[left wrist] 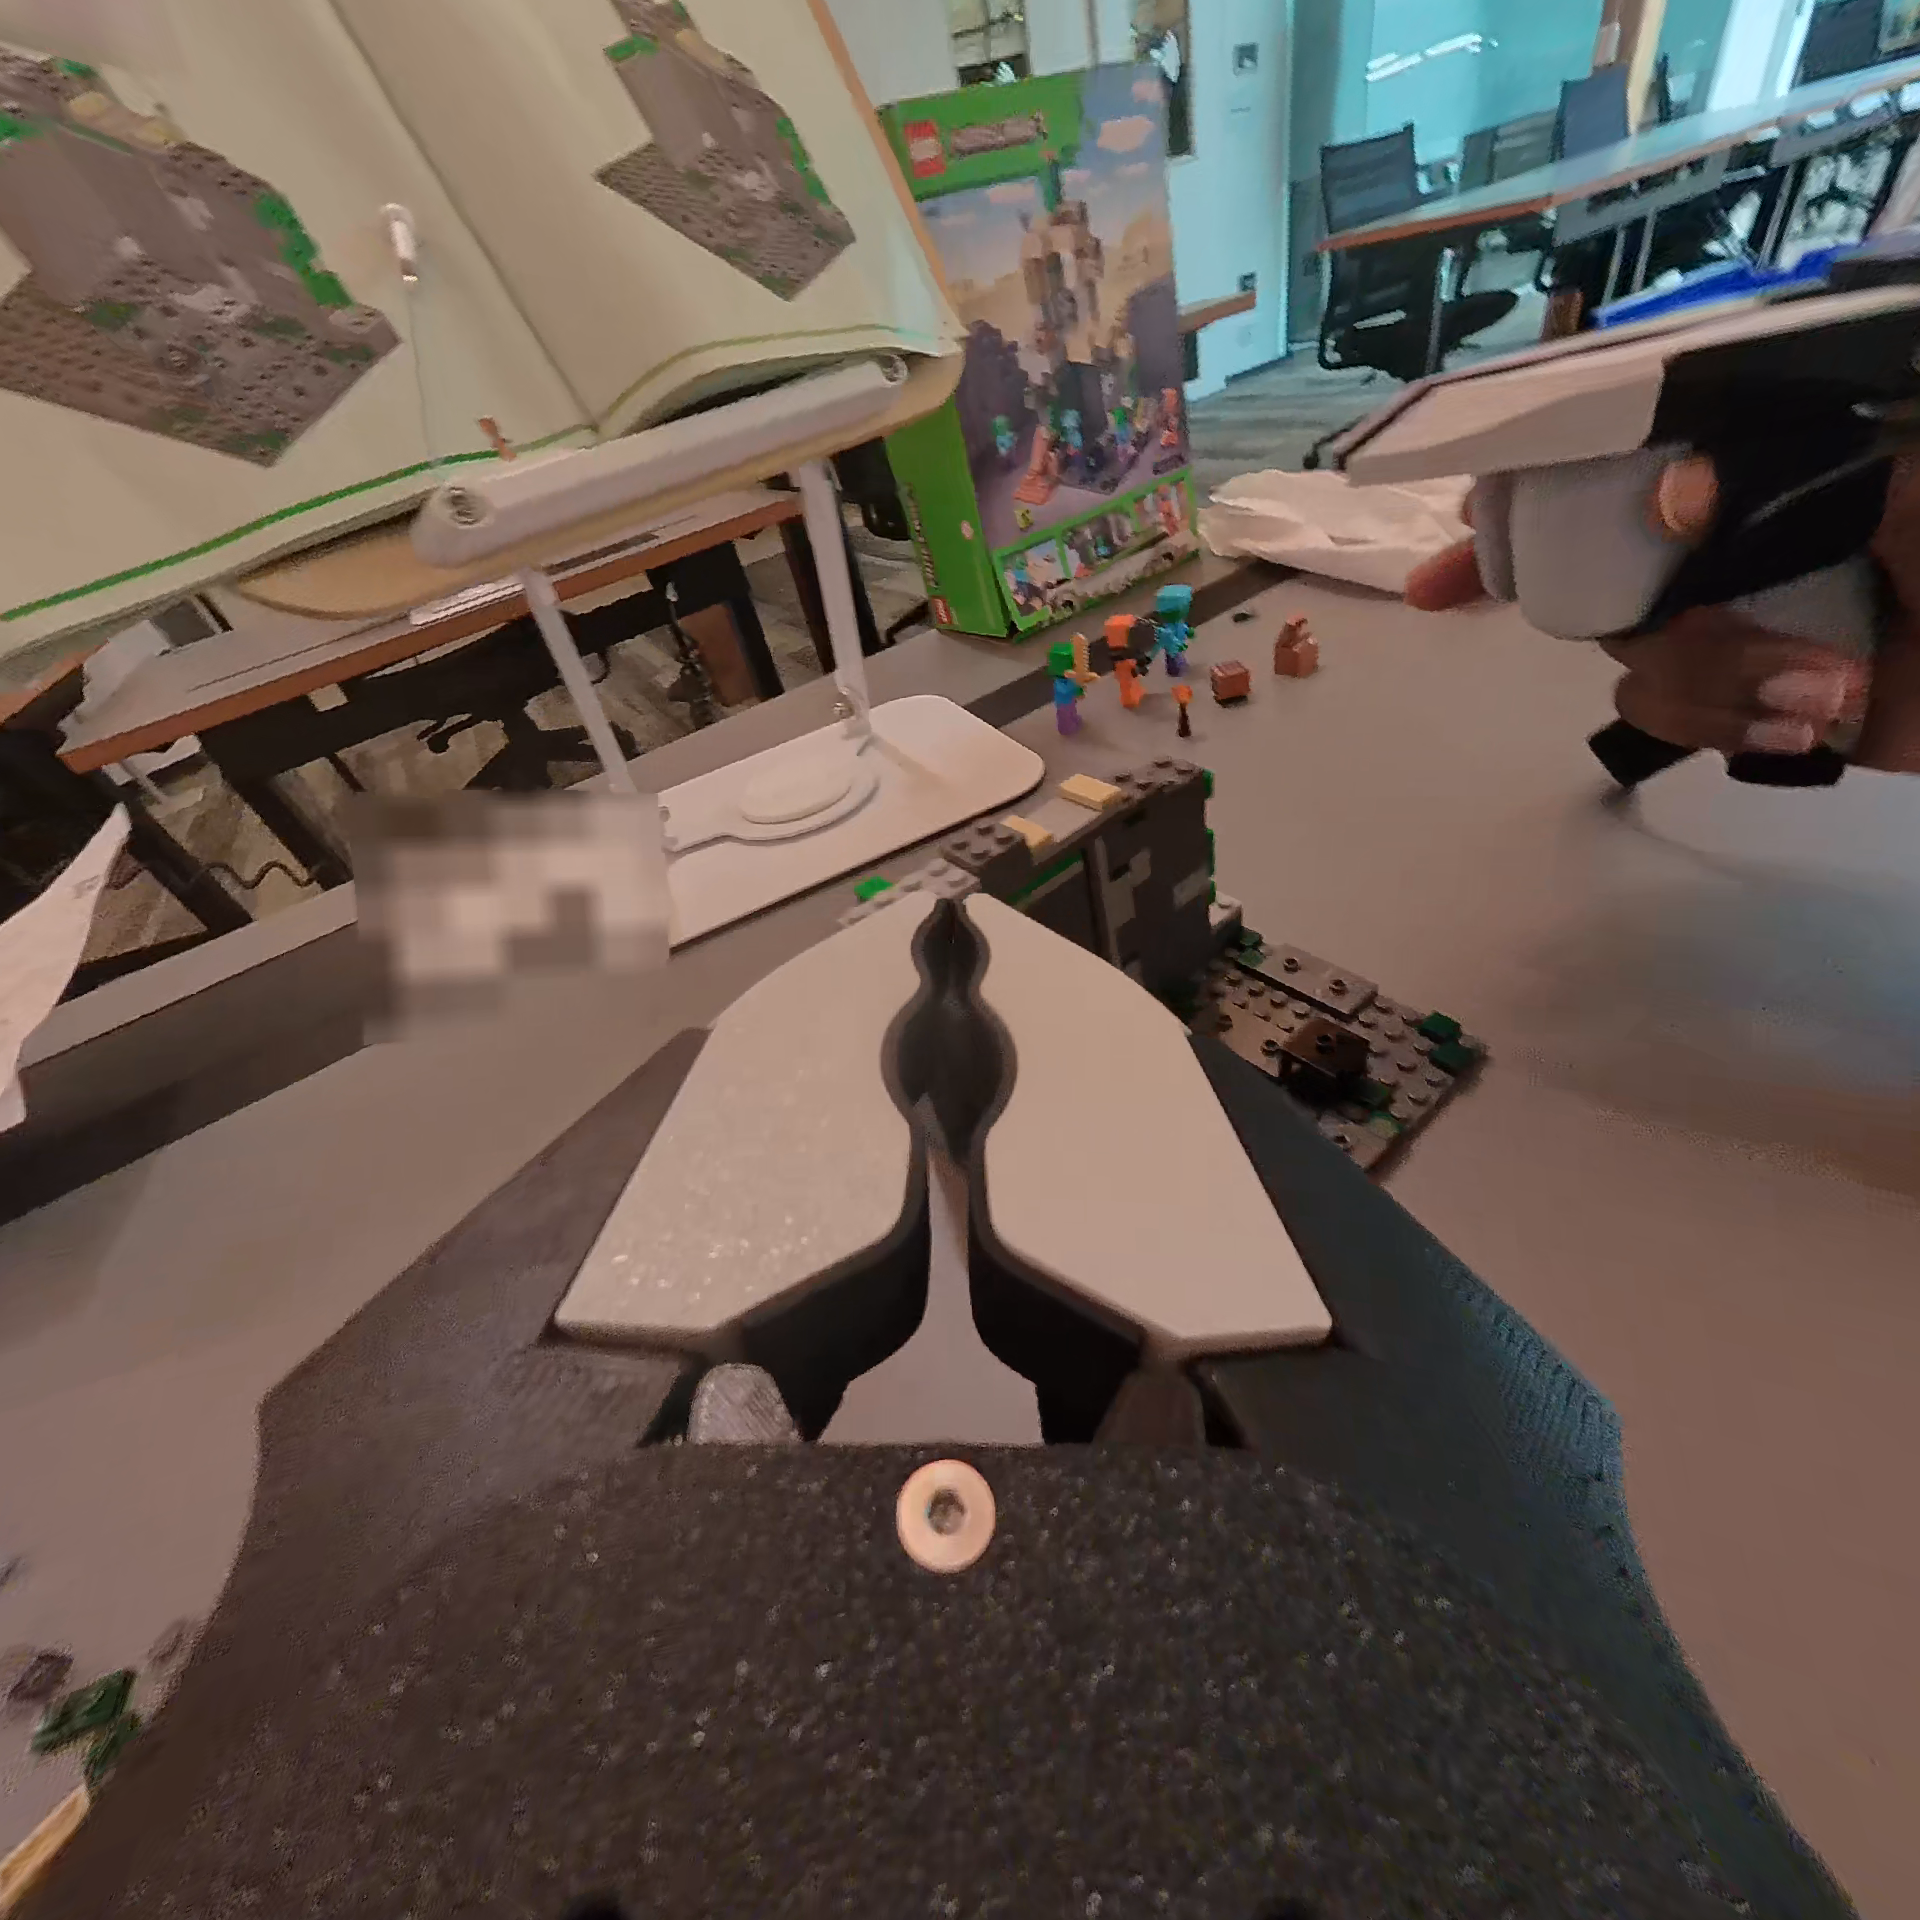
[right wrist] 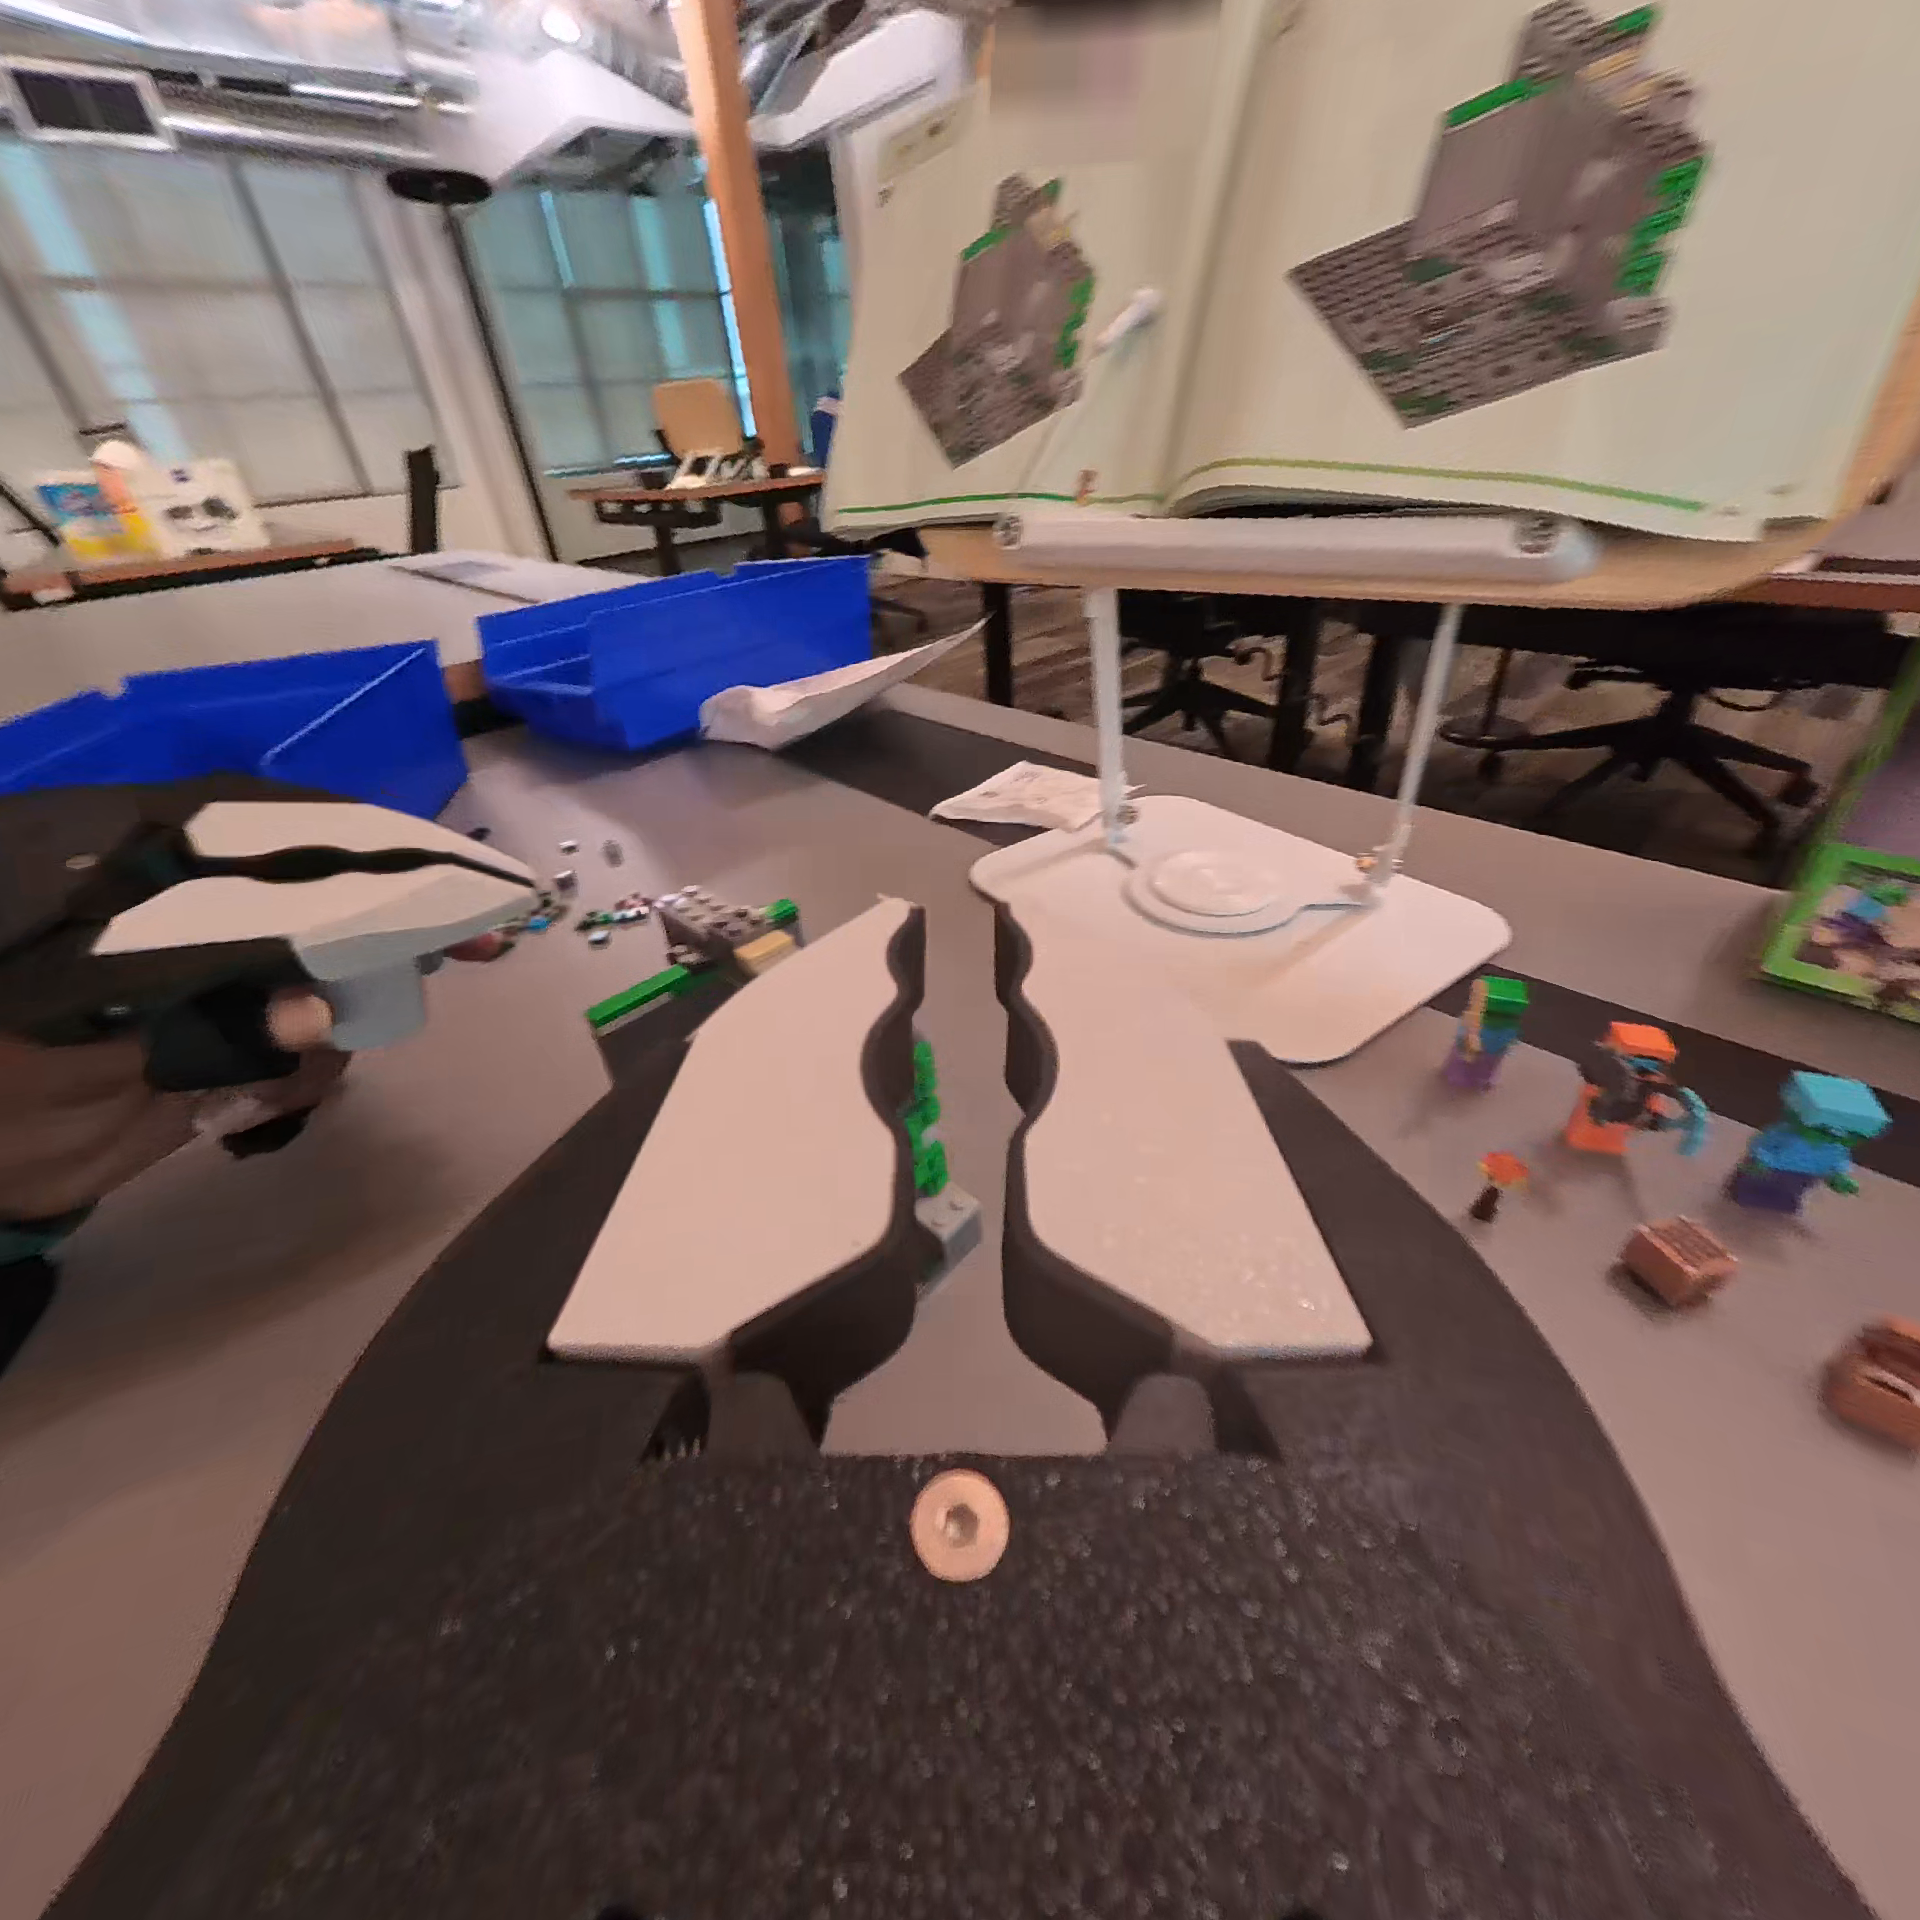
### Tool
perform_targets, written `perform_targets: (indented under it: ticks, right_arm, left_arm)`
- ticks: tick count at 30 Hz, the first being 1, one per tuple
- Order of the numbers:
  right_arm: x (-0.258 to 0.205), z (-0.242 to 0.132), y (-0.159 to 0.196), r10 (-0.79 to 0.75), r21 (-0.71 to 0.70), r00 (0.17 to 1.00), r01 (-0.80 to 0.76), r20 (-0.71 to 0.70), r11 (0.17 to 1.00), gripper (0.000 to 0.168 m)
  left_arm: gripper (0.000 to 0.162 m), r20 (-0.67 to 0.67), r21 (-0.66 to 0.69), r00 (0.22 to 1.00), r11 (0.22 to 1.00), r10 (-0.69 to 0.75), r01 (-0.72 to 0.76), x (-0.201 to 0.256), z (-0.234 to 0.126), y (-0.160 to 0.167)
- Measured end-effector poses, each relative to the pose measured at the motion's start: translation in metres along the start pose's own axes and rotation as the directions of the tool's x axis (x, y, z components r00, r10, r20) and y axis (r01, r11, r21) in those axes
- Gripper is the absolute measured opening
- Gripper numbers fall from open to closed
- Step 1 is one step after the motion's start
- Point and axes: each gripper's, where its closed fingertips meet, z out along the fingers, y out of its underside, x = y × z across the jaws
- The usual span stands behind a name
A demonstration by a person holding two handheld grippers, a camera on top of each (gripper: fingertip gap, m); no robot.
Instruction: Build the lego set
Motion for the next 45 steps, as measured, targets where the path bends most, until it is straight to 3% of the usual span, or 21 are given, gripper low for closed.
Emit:
perform_targets:
  ticks: [4, 15, 20, 36, 41, 45]
  right_arm:
    - [0.014, -0.002, 0.001, -0.013, 0.008, 0.995, 0.014, -0.098, 1.000, 0.000]
    - [0.030, -0.001, -0.003, -0.047, 0.011, 0.954, 0.052, -0.297, 0.999, 0.000]
    - [0.030, 0.001, 0.004, -0.023, -0.012, 0.958, 0.021, -0.286, 1.000, 0.000]
    - [0.022, -0.002, -0.008, -0.146, -0.001, 0.927, 0.156, -0.344, 0.988, 0.000]
    - [0.020, 0.011, -0.020, -0.146, 0.030, 0.929, 0.166, -0.341, 0.986, 0.000]
    - [0.025, 0.032, -0.056, -0.181, 0.069, 0.915, 0.219, -0.359, 0.973, 0.000]
  left_arm:
    - [0.000, 0.078, 0.025, 0.993, 0.996, -0.086, 0.084, -0.024, -0.003, -0.001]
    - [0.000, 0.218, 0.090, 0.968, 0.991, -0.121, 0.103, -0.059, -0.014, -0.001]
    - [0.000, 0.228, 0.092, 0.972, 0.995, -0.059, 0.039, -0.060, -0.012, 0.006]
    - [0.000, 0.286, 0.175, 0.946, 0.979, -0.154, 0.107, -0.074, -0.026, -0.020]
    - [0.000, 0.296, 0.154, 0.942, 0.981, -0.160, 0.118, -0.075, -0.016, -0.033]
    - [0.000, 0.291, 0.145, 0.947, 0.985, -0.136, 0.097, -0.079, 0.001, -0.062]
